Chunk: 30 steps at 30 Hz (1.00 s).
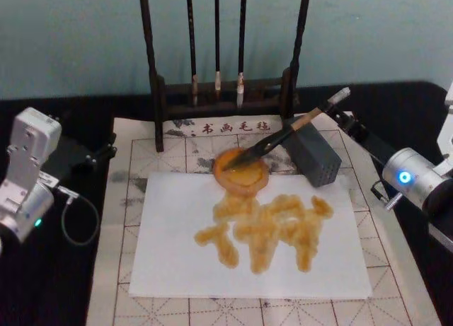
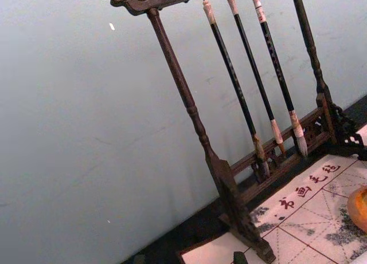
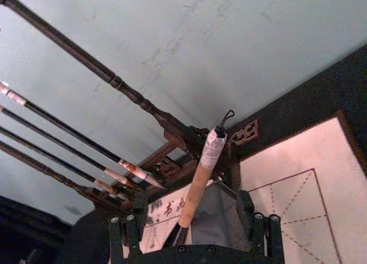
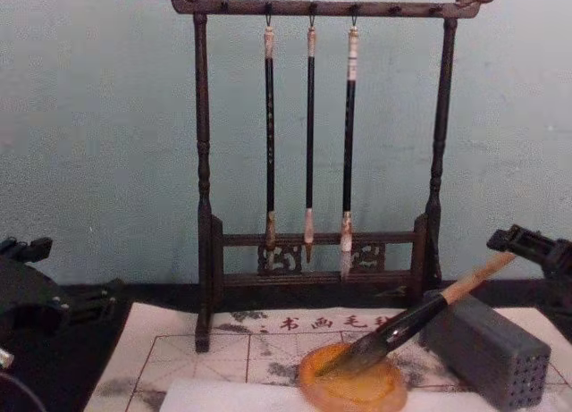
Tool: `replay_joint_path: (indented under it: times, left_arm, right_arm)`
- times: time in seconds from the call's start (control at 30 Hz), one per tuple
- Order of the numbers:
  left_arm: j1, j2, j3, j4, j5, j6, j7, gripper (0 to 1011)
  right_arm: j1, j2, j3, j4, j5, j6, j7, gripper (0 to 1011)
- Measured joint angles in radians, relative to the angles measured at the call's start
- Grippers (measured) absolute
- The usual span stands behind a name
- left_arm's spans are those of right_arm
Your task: Pick up the brush from the inkstone, write on the paper, then place the brush back to its original position.
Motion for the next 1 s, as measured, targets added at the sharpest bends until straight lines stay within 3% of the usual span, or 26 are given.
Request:
replay_joint_path:
  times: [0.47,1.0]
  left_arm:
    - [0.000,0.000,0.000,0.000,0.000,0.000,0.000,1001]
    - [0.000,0.000,0.000,0.000,0.000,0.000,0.000,1001]
  right_arm:
    - [0.046,-0.028,-0.014,0.041,0.063,0.019,-0.066,1002]
    - [0.091,-0.036,-0.048,0.098,0.091,-0.010,-0.075,1002]
